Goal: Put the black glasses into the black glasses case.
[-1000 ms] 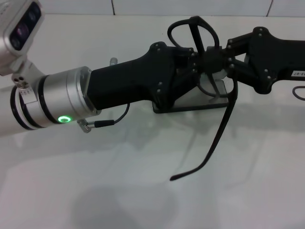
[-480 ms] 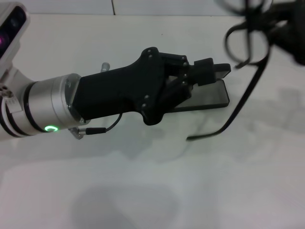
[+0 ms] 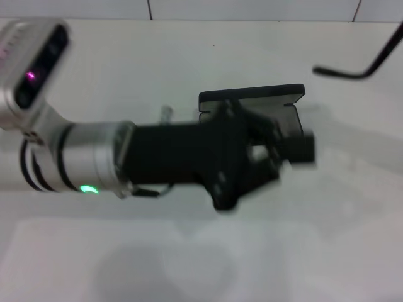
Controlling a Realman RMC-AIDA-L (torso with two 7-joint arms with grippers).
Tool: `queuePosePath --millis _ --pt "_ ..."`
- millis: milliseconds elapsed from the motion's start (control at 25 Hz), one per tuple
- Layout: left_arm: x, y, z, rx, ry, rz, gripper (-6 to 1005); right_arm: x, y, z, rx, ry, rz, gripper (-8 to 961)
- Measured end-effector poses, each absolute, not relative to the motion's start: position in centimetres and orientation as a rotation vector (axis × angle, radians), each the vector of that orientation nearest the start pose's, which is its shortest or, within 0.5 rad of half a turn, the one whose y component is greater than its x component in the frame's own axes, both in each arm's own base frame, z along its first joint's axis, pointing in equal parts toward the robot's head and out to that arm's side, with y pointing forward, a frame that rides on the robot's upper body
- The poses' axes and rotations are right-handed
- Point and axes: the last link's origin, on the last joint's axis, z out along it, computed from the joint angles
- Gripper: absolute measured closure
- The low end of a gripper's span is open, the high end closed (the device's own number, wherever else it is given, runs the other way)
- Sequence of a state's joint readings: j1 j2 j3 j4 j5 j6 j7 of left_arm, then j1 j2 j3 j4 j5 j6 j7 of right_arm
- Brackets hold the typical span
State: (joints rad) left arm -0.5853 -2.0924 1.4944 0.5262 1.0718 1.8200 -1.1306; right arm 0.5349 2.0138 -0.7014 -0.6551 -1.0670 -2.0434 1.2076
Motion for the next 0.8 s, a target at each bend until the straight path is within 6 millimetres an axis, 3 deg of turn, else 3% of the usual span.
queuePosePath --millis 120,280,480,800 --pt "-12.9 26.9 -5.1 -2.959 0.074 -1.662 958 17.8 31.7 11.9 -2.083 -0.234 1.823 883" --pt "-11.8 26.2 -5.4 -2.859 0.204 -1.778 957 17.2 32.7 9.5 -2.106 -0.190 1.821 883" --pt "-11.6 26.2 -4.7 -2.670 0.222 -1.883 957 17.0 32.8 6.8 -2.187 -0.165 1.747 884" --pt "-11.7 26.8 -4.0 -2.577 0.166 -1.922 957 16.7 33.2 4.3 -2.290 -0.129 1.668 884"
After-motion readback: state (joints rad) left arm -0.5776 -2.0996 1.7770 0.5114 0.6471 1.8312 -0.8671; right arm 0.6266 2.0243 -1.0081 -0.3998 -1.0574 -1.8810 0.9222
